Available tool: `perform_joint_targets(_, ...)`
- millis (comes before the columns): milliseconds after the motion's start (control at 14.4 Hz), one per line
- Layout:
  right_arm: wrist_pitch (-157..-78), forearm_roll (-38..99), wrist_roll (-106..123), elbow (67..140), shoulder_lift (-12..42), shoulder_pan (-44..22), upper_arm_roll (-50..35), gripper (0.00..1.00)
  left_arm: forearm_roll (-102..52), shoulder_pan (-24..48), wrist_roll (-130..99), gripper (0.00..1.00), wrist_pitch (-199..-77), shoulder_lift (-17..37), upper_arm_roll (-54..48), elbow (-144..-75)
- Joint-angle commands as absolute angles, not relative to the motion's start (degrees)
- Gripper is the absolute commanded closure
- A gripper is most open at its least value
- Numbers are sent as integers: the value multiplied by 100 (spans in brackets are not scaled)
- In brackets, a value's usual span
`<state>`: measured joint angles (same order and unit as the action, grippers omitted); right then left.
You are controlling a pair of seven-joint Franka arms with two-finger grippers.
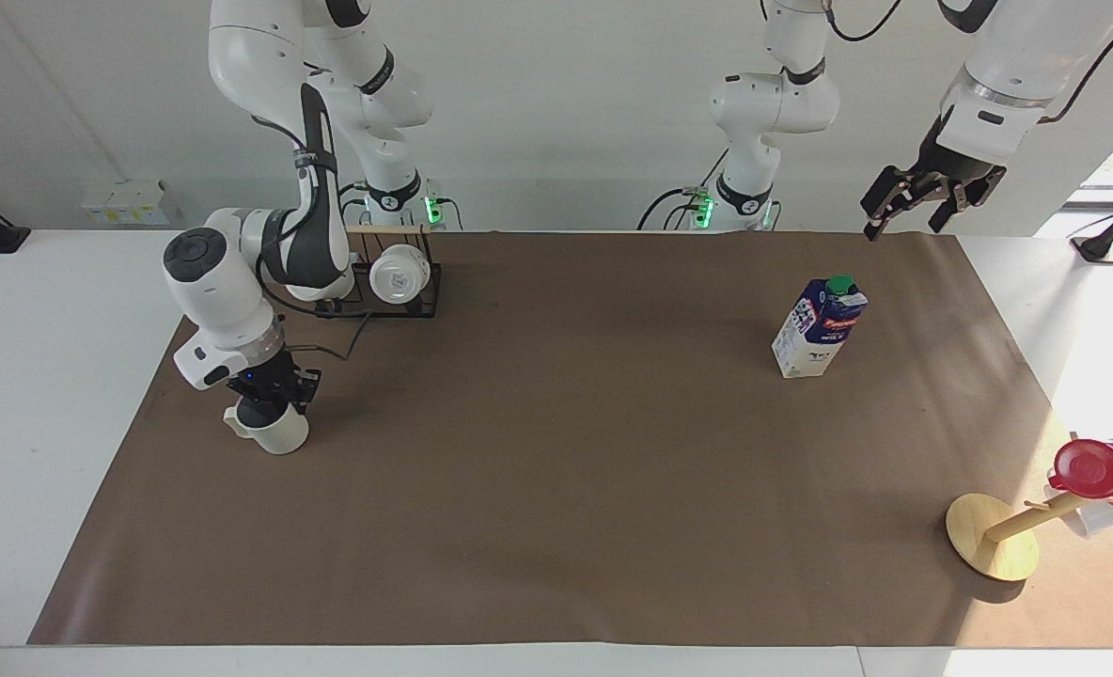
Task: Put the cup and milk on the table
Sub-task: 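Reach the right gripper down and grasp the dark mug, then lift the dark mug with the right gripper toward the table center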
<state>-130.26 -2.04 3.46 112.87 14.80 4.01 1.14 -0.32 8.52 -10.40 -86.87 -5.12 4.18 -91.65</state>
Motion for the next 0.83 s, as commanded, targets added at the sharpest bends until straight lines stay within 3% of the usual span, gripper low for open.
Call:
perform_joint_targets(0,-13061,-264,404,11277,1354,369,88,100,-88,870,-1002,0,-8578,-571,422,-9158)
perform_joint_targets(208,-12842,-272,369,11093,1240,272,70,100,-88,870,-1011,0,-8587,-571,422,-9158)
perform_joint_targets(417,-12167,-421,256,10444,1248,45,53,100,-97,879,-1020,0,-8587,-571,413,-9158)
perform_joint_targets(764,-11619,-914,-1378,9775,1318,-886,35,100,-97,870,-1028,0,-8596,-571,404,-9149)
